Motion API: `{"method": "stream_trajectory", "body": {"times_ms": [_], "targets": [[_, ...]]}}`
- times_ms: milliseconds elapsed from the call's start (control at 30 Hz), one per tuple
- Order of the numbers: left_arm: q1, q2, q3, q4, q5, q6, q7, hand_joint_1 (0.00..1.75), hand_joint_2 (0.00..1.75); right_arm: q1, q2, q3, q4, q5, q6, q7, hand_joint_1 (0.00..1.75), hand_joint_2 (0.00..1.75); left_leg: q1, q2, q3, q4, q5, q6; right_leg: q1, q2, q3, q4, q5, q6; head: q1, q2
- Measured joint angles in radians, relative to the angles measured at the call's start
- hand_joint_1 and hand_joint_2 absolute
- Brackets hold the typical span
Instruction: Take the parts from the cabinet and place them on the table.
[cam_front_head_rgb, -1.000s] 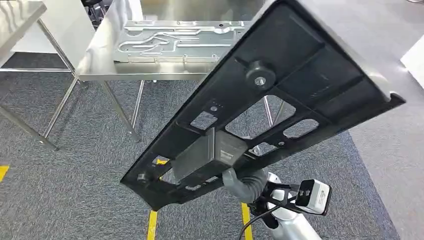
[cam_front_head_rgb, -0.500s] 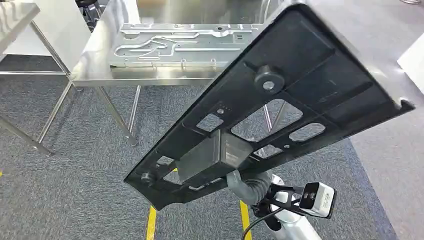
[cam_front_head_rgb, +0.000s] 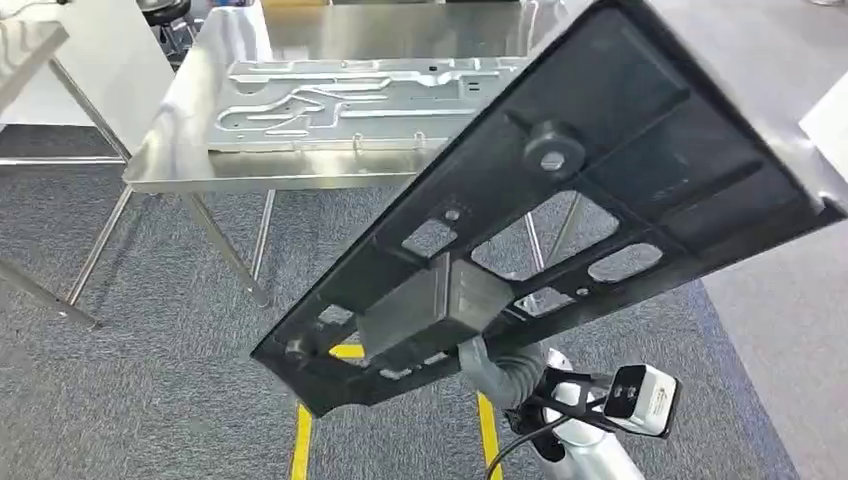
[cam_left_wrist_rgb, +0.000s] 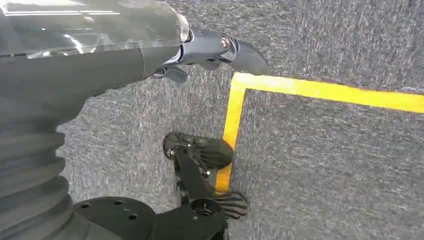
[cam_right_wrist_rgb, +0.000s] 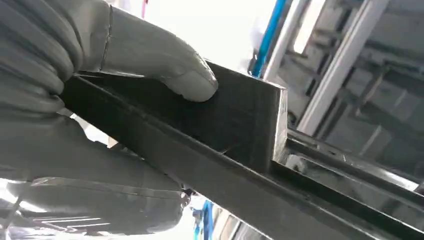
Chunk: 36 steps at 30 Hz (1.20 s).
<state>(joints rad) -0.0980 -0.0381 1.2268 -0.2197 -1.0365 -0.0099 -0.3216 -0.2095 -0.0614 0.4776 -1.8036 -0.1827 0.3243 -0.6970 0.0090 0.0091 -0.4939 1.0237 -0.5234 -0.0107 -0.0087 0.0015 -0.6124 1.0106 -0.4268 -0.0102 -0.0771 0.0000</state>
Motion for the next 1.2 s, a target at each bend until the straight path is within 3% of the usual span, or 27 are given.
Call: {"method": "stream_trajectory", "body": {"times_ms": [33, 67, 133, 167, 200, 233, 267, 300, 333, 400, 433, 500, 533, 567, 667, 700, 733, 800, 833, 867, 900, 933, 1000, 1033, 1100, 1133, 1200], "targets": [[-0.002, 0.000, 0.000, 0.000, 0.000, 0.000, 0.000, 0.00, 1.75, -0.003, 0.001, 0.000, -0.001, -0.001, 0.000, 0.000, 1.75, 1.75, 0.003, -0.002, -0.010, 0.042, 0.000, -0.003, 0.001, -0.002, 0.015, -0.005, -0.007, -0.007, 0.000, 0.000], [-0.003, 0.000, 0.000, 0.000, 0.000, 0.001, 0.000, 0.00, 1.75, -0.007, 0.004, 0.000, -0.002, -0.002, 0.000, 0.000, 1.75, 1.75, 0.003, -0.002, -0.046, 0.105, -0.013, -0.004, 0.002, -0.002, 0.022, -0.005, -0.013, -0.012, 0.000, 0.000], [-0.002, 0.000, 0.000, 0.000, 0.001, 0.001, 0.000, 0.00, 1.75, -0.004, 0.007, 0.000, -0.002, -0.002, 0.001, 0.000, 1.75, 1.75, 0.003, -0.002, -0.146, 0.251, -0.079, -0.010, 0.006, -0.001, 0.036, -0.005, -0.028, -0.016, 0.000, 0.000], [0.002, 0.000, 0.000, 0.000, 0.001, 0.001, 0.000, 0.00, 1.75, -0.001, 0.007, 0.000, -0.002, -0.003, 0.002, 0.000, 1.75, 1.75, 0.003, -0.002, -0.183, 0.290, -0.103, -0.011, 0.008, 0.002, 0.044, -0.005, -0.036, -0.018, 0.000, 0.000], [0.005, 0.001, 0.000, 0.000, 0.000, 0.001, 0.000, 0.00, 1.75, 0.002, 0.007, 0.000, -0.002, -0.006, 0.003, 0.000, 1.75, 1.75, 0.003, -0.002, -0.198, 0.292, -0.103, -0.011, 0.009, 0.007, 0.053, -0.005, -0.043, -0.017, 0.000, 0.000], [0.007, 0.001, 0.000, 0.000, 0.000, 0.001, 0.000, 0.00, 1.75, 0.006, 0.007, -0.001, -0.004, -0.011, 0.007, 0.000, 1.75, 1.75, 0.003, -0.002, -0.198, 0.254, -0.079, -0.007, 0.010, 0.011, 0.066, -0.005, -0.053, -0.017, 0.000, 0.000], [0.007, 0.001, 0.000, 0.000, 0.000, 0.001, 0.000, 0.00, 1.75, 0.011, 0.007, -0.003, -0.009, -0.022, 0.019, 0.000, 1.75, 1.75, 0.003, -0.004, -0.180, 0.181, -0.026, -0.004, 0.011, 0.019, 0.082, -0.005, -0.063, -0.014, 0.000, 0.000], [0.007, 0.001, 0.000, 0.000, 0.000, 0.001, 0.000, 0.00, 1.75, 0.013, 0.007, -0.004, -0.012, -0.026, 0.025, 0.000, 1.75, 1.75, 0.002, -0.011, -0.157, 0.104, 0.033, 0.002, 0.013, 0.022, 0.095, -0.005, -0.072, -0.013, 0.000, 0.000], [0.011, 0.002, 0.000, 0.000, -0.001, 0.001, 0.000, 0.00, 1.75, 0.016, 0.007, -0.005, -0.014, -0.032, 0.033, 0.000, 1.75, 1.75, 0.001, -0.033, -0.136, 0.020, 0.111, 0.011, 0.011, 0.026, 0.101, -0.007, -0.083, -0.011, 0.000, 0.000], [0.013, 0.005, 0.000, 0.000, -0.002, 0.002, 0.000, 0.00, 1.75, 0.025, 0.009, -0.012, -0.018, -0.039, 0.053, 0.000, 1.75, 1.75, -0.008, -0.041, -0.133, 0.016, 0.070, 0.016, 0.013, 0.041, 0.104, -0.002, -0.095, 0.003, 0.000, 0.000], [0.018, 0.005, 0.000, 0.000, -0.003, 0.002, 0.000, 0.00, 1.75, 0.032, 0.011, -0.016, -0.018, -0.037, 0.062, 0.001, 1.75, 1.75, -0.008, -0.037, -0.130, 0.009, 0.099, 0.022, 0.013, 0.048, 0.112, 0.001, -0.096, 0.008, 0.000, 0.000], [0.012, 0.003, 0.000, 0.000, -0.005, 0.002, -0.002, 0.00, 1.75, 0.041, 0.018, -0.031, -0.032, -0.035, 0.077, 0.000, 1.75, 1.75, 0.000, -0.028, -0.111, 0.002, 0.090, 0.031, 0.016, 0.048, 0.111, 0.014, -0.098, 0.019, 0.000, 0.000], [0.008, 0.003, 0.000, 0.000, -0.007, 0.002, -0.003, 0.00, 1.75, 0.042, 0.019, -0.040, -0.037, -0.034, 0.084, 0.000, 1.75, 1.75, 0.000, -0.023, -0.100, -0.005, 0.088, 0.034, 0.014, 0.028, 0.106, 0.037, -0.101, 0.024, 0.000, 0.000], [0.005, 0.003, 0.000, 0.000, -0.008, 0.002, -0.003, 0.00, 1.75, 0.042, 0.021, -0.047, -0.040, -0.033, 0.093, 0.000, 1.75, 1.75, 0.000, -0.019, -0.092, -0.008, 0.082, 0.040, 0.014, 0.011, 0.075, 0.088, -0.110, 0.029, 0.000, 0.000], [0.005, 0.003, 0.000, 0.000, -0.012, 0.002, -0.005, 0.00, 1.75, 0.059, 0.024, -0.061, -0.045, -0.029, 0.100, 0.000, 1.75, 1.75, 0.000, -0.003, -0.069, -0.009, 0.057, 0.045, 0.005, 0.008, -0.076, 0.300, -0.196, 0.043, 0.000, 0.000], [0.006, 0.003, 0.000, 0.000, -0.012, 0.002, -0.005, 0.00, 1.75, 0.064, 0.024, -0.066, -0.045, -0.029, 0.101, 0.000, 1.75, 1.75, 0.000, 0.003, -0.058, -0.008, 0.047, 0.044, 0.003, 0.007, -0.105, 0.322, -0.198, 0.045, 0.000, 0.000], [0.006, 0.003, 0.000, 0.000, -0.012, 0.002, -0.005, 0.00, 1.75, 0.067, 0.024, -0.071, -0.045, -0.029, 0.104, 0.000, 1.75, 1.75, 0.001, 0.007, -0.043, -0.008, 0.036, 0.043, 0.002, 0.004, -0.111, 0.298, -0.175, 0.045, 0.000, 0.000], [0.006, 0.002, 0.000, 0.000, -0.012, 0.002, -0.005, 0.00, 1.75, 0.069, 0.024, -0.076, -0.048, -0.029, 0.106, 0.000, 1.75, 1.75, 0.000, 0.020, -0.008, -0.009, 0.011, 0.038, 0.003, -0.007, -0.075, 0.160, -0.077, 0.038, 0.000, 0.000], [0.006, 0.002, 0.000, 0.000, -0.012, 0.002, -0.005, 0.00, 1.75, 0.069, 0.024, -0.078, -0.050, -0.029, 0.106, 0.000, 1.75, 1.75, 0.000, 0.027, 0.006, -0.011, -0.002, 0.035, 0.008, -0.031, -0.051, 0.074, -0.004, 0.027, 0.000, 0.000], [0.005, 0.000, 0.000, 0.000, -0.012, 0.002, -0.005, 0.00, 1.75, 0.069, 0.024, -0.079, -0.050, -0.029, 0.106, 0.000, 1.75, 1.75, -0.004, 0.033, 0.022, -0.005, -0.014, 0.030, 0.018, -0.059, -0.051, 0.032, 0.030, 0.016, 0.000, 0.000], [0.005, 0.000, 0.000, 0.000, -0.013, 0.002, -0.005, 0.00, 1.75, 0.069, 0.024, -0.080, -0.050, -0.025, 0.106, 0.001, 1.75, 1.75, -0.006, 0.036, 0.021, -0.012, -0.021, 0.021, 0.022, -0.052, -0.048, 0.034, 0.002, 0.011, 0.001, 0.000], [0.005, 0.000, 0.000, 0.000, -0.013, 0.002, -0.005, 0.00, 1.75, 0.071, 0.027, -0.082, -0.051, -0.022, 0.104, 0.000, 1.75, 1.75, -0.007, 0.044, 0.025, -0.017, -0.027, 0.013, 0.022, -0.044, -0.047, 0.033, 0.023, 0.005, 0.000, 0.000], [0.001, 0.001, 0.000, 0.000, -0.013, 0.002, -0.005, 0.00, 1.75, 0.071, 0.032, -0.087, -0.056, -0.004, 0.098, 0.000, 1.75, 1.75, -0.008, 0.046, 0.038, -0.003, -0.015, -0.001, 0.016, -0.028, -0.033, 0.022, 0.012, -0.008, 0.000, 0.000], [-0.001, 0.001, 0.000, 0.000, -0.013, 0.002, -0.005, 0.00, 1.75, 0.074, 0.035, -0.089, -0.063, 0.003, 0.093, 0.000, 1.75, 1.75, -0.005, 0.038, 0.021, 0.028, -0.013, -0.004, 0.011, -0.024, -0.018, 0.011, 0.009, -0.012, 0.000, 0.000], [-0.002, 0.001, 0.000, 0.000, -0.013, 0.002, -0.005, 0.00, 1.75, 0.073, 0.039, -0.090, -0.068, 0.008, 0.089, 0.000, 1.75, 1.75, -0.001, 0.011, -0.037, 0.130, -0.019, -0.007, 0.010, -0.020, 0.003, 0.003, -0.001, -0.024, 0.000, 0.000], [0.000, 0.001, -0.001, 0.000, -0.014, 0.001, -0.005, 0.00, 1.75, 0.074, 0.040, -0.090, -0.068, 0.009, 0.089, 0.000, 1.75, 1.75, 0.001, 0.004, -0.099, 0.215, -0.059, -0.013, 0.011, -0.013, 0.013, 0.002, -0.012, -0.026, 0.000, 0.000], [0.005, 0.001, 0.000, 0.000, -0.014, 0.002, -0.003, 0.00, 1.75, 0.076, 0.040, -0.090, -0.068, 0.009, 0.087, 0.000, 1.75, 1.75, 0.002, 0.002, -0.167, 0.288, -0.121, -0.017, 0.012, -0.001, 0.030, 0.003, -0.028, -0.026, 0.000, 0.000]]}}
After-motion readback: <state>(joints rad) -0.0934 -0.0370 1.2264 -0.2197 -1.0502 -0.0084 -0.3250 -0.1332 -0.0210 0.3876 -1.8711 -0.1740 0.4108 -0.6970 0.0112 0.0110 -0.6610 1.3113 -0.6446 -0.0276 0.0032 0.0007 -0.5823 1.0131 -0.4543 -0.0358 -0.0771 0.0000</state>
